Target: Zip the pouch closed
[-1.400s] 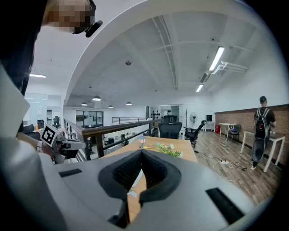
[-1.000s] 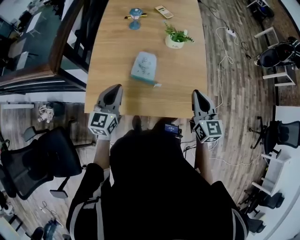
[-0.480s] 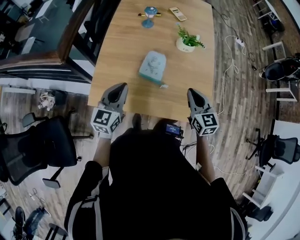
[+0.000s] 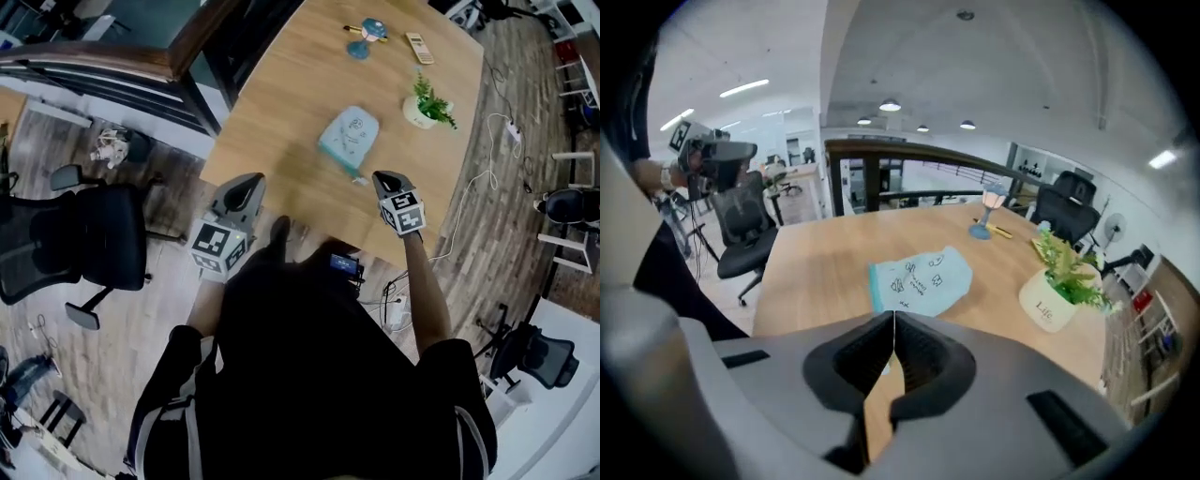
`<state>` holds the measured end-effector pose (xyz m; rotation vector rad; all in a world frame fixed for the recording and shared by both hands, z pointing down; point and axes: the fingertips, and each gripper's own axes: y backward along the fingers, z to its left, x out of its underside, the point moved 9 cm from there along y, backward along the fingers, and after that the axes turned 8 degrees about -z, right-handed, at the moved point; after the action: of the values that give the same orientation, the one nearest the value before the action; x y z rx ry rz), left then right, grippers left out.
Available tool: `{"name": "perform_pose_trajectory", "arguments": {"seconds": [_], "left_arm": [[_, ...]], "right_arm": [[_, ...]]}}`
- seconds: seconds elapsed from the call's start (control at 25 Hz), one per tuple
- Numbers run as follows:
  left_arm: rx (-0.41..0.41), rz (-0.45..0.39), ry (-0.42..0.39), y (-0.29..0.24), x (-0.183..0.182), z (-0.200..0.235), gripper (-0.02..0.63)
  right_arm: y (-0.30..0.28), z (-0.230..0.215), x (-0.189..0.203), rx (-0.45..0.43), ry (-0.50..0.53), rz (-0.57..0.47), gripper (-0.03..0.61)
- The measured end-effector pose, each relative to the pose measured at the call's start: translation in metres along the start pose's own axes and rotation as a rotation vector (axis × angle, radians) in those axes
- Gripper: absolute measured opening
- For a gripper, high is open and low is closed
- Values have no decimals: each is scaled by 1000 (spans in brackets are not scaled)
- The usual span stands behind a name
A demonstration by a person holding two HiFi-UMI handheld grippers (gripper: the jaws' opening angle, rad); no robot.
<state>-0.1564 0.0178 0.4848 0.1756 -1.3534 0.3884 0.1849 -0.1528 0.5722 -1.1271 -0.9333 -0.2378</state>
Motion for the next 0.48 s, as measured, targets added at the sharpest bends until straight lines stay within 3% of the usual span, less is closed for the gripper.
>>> {"name": "perform_pose_trajectory", "arguments": {"seconds": [0.24,0.28,0.32,0.36,0.48], "left_arm": [[-82,-2,41,36,9,7,0],[-93,-8,46,40,10,7,0],[-106,-13,51,44,10,6,0],[-116,-16,55,48,11,6,0],[-124,-21,61,56,11,5,0]], "right_arm": [[-85,1,-1,-263,281,218,24],[-97,5,-2,-299,301,259,86],[-107,8,-3,-325,302,289,207],[-114,10,-6,-341,289,303,275],[-129,11,-19,-348,243,285,278]]}}
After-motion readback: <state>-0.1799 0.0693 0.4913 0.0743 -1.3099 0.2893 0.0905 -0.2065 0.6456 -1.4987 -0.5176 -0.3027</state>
